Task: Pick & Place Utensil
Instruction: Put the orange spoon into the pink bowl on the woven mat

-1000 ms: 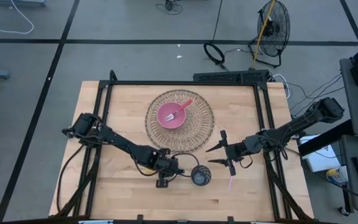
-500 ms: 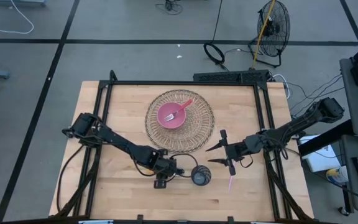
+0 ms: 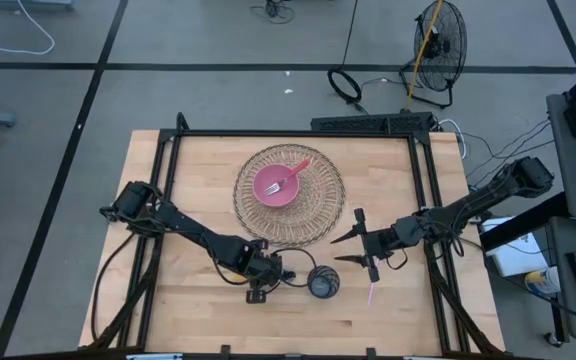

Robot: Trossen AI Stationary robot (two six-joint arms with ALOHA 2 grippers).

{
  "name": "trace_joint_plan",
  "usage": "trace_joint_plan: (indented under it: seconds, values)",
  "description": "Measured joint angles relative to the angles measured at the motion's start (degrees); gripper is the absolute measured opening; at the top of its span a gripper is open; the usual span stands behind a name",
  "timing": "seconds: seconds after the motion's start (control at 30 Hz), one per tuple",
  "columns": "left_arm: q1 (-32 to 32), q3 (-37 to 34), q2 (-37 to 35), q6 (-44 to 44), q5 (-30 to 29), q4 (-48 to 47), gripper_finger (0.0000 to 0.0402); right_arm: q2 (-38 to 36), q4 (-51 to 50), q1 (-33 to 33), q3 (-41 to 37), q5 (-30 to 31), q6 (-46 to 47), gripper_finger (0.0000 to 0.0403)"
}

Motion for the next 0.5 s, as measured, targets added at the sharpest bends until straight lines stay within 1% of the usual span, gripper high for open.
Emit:
trace_joint_plan:
  seconds: [0.1,0.23,0.5]
  values:
    - [0.0,0.0,0.0,-0.2,-0.9,-0.1,0.0048,0.0,0.0,0.0,0.0,0.0,0.0,0.0176]
    - [-0.1,0.0,0.0,0.0,-1.5,-0.2,0.0037,0.0,0.0,0.0,0.0,0.0,0.0,0.0176]
    - [-0.1,0.0,0.0,0.0,-2.1,-0.2,0.004,0.0,0.0,0.0,0.0,0.0,0.0,0.0176]
